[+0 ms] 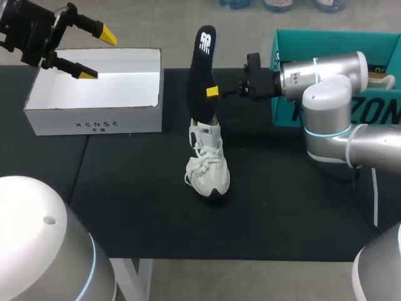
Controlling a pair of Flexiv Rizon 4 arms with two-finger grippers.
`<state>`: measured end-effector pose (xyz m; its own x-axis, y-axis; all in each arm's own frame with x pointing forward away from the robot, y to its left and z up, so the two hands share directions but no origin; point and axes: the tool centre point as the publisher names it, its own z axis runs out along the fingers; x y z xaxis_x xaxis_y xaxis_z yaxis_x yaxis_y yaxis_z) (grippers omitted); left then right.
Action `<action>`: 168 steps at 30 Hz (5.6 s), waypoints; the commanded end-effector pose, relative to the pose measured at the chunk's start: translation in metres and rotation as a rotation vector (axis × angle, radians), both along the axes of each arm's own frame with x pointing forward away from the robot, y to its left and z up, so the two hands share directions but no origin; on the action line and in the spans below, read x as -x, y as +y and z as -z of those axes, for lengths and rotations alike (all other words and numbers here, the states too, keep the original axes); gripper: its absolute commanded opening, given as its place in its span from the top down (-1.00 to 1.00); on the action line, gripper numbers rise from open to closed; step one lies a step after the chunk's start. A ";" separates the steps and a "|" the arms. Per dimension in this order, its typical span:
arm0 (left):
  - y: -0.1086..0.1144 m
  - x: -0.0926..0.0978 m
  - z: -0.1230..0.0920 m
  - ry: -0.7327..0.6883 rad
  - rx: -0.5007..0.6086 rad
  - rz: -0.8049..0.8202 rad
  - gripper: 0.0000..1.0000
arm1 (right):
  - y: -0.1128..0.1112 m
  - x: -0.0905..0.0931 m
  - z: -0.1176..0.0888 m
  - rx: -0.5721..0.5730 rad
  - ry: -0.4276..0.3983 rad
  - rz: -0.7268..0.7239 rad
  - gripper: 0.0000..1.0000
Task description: Take the shoe out of the shoebox, open the shoe tongue, remove and reinsert the insole, then place the shoe into the shoebox
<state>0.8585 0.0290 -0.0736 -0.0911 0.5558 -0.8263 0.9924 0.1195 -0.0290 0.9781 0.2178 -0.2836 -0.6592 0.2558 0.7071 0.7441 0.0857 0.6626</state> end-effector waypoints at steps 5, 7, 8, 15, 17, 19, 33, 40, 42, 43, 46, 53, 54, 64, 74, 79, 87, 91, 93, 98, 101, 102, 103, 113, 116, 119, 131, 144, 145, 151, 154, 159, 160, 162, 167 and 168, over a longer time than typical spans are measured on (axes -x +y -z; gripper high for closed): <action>0.000 0.000 0.000 0.000 -0.004 0.001 -1.00 | 0.006 -0.010 0.013 0.000 0.010 0.010 1.00; 0.000 0.000 0.000 0.000 -0.004 0.001 -1.00 | 0.006 -0.010 0.016 0.004 0.014 0.009 1.00; 0.000 0.000 0.000 0.000 -0.004 0.001 -1.00 | 0.005 -0.009 0.017 0.009 0.017 0.008 1.00; 0.000 0.000 0.000 0.000 -0.004 0.001 -1.00 | 0.003 -0.002 0.028 0.029 0.037 0.011 1.00; 0.000 0.000 0.000 0.000 -0.004 0.001 -1.00 | 0.002 0.000 0.032 0.032 0.046 0.013 1.00; 0.000 0.000 0.000 0.000 -0.004 0.001 -1.00 | 0.002 0.003 0.033 0.037 0.050 0.013 1.00; 0.000 0.000 0.000 0.000 -0.004 0.001 -1.00 | -0.007 0.025 0.054 0.108 0.093 0.033 1.00; 0.000 0.000 0.000 0.000 -0.004 0.001 -1.00 | -0.009 0.025 0.055 0.105 0.113 0.050 -0.07; 0.000 0.000 0.000 0.000 -0.004 0.001 -1.00 | -0.008 0.020 0.051 0.104 0.105 0.050 -0.08; 0.000 0.000 0.000 0.000 -0.004 0.001 -1.00 | -0.008 0.018 0.049 0.103 0.100 0.050 0.00; 0.000 0.000 0.000 0.000 -0.004 0.001 -1.00 | -0.006 0.011 0.044 0.106 0.085 0.047 0.06; 0.000 0.000 0.000 0.000 -0.004 0.001 -1.00 | -0.005 0.002 0.037 0.111 0.060 0.050 0.65; 0.000 0.000 0.000 0.000 -0.004 0.001 -1.00 | -0.005 0.003 0.037 0.113 0.059 0.051 1.00; 0.000 0.000 0.000 0.000 -0.004 0.001 -1.00 | -0.011 0.026 0.046 0.169 0.088 0.033 1.00; 0.000 0.000 0.000 0.000 -0.004 0.001 -1.00 | -0.013 0.042 0.064 0.221 0.136 0.000 1.00; 0.000 0.000 0.000 0.000 -0.004 0.001 -1.00 | -0.011 0.036 0.061 0.213 0.138 -0.002 0.41; 0.000 0.000 0.000 0.000 -0.004 0.001 -1.00 | -0.004 -0.006 0.045 0.195 0.078 0.002 0.38; 0.000 0.000 0.000 0.000 -0.004 0.001 -1.00 | -0.004 -0.011 0.045 0.196 0.073 0.004 0.53; 0.000 0.000 0.000 0.000 -0.004 0.001 -1.00 | -0.004 -0.011 0.045 0.196 0.072 0.006 0.53; 0.000 0.000 0.000 0.000 -0.004 0.001 -1.00 | -0.007 0.011 0.054 0.193 0.106 0.013 1.00; 0.000 0.000 0.000 0.000 -0.004 0.001 -1.00 | -0.009 0.020 0.056 0.195 0.119 0.010 1.00; 0.000 0.000 0.000 0.000 -0.004 0.001 -1.00 | -0.009 0.020 0.056 0.195 0.119 0.010 1.00; 0.000 0.000 0.000 0.000 -0.004 0.001 -1.00 | -0.009 0.020 0.056 0.195 0.119 0.010 1.00; 0.000 0.000 0.000 0.000 -0.004 0.001 -1.00 | -0.005 0.047 0.066 0.225 0.165 -0.029 0.99; 0.000 0.000 0.000 0.000 -0.004 0.001 -1.00 | -0.004 0.037 0.058 0.216 0.141 -0.025 0.61; 0.000 0.000 0.000 0.000 -0.004 0.001 -1.00 | -0.001 0.023 0.048 0.215 0.110 -0.029 0.61; 0.000 0.000 0.000 0.000 -0.004 0.001 -1.00 | 0.002 -0.004 0.038 0.227 0.086 -0.004 1.00; 0.000 0.000 0.000 0.000 -0.004 0.001 -1.00 | -0.003 0.040 0.060 0.285 0.163 -0.030 1.00; 0.000 0.000 0.000 0.000 -0.004 0.001 -1.00 | -0.003 0.043 0.062 0.292 0.167 -0.035 1.00; 0.000 0.000 0.000 0.000 -0.004 0.001 -1.00 | -0.001 0.051 0.066 0.294 0.181 -0.045 1.00; 0.000 0.000 0.000 0.000 -0.004 0.001 -1.00 | -0.001 0.043 0.062 0.285 0.172 -0.039 0.50; 0.000 0.000 0.000 0.000 -0.004 0.001 -1.00 | 0.002 0.024 0.050 0.289 0.131 -0.038 0.18; 0.000 0.000 0.000 0.000 -0.004 0.001 -1.00 | 0.002 0.020 0.048 0.288 0.127 -0.038 0.18; 0.000 0.000 0.000 0.000 -0.004 0.001 -1.00 | 0.003 0.012 0.045 0.289 0.113 -0.037 0.25; 0.000 0.000 0.000 0.000 -0.004 0.001 -1.00 | 0.003 0.006 0.044 0.289 0.106 -0.028 1.00; 0.000 0.000 0.000 0.000 -0.004 0.001 -1.00 | 0.004 0.006 0.044 0.289 0.107 -0.028 1.00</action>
<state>0.8585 0.0291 -0.0736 -0.0908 0.5564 -0.8259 0.9924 0.1195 -0.0286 0.9696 0.2182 -0.3259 -0.5952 0.4388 0.6732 0.8024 0.2783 0.5280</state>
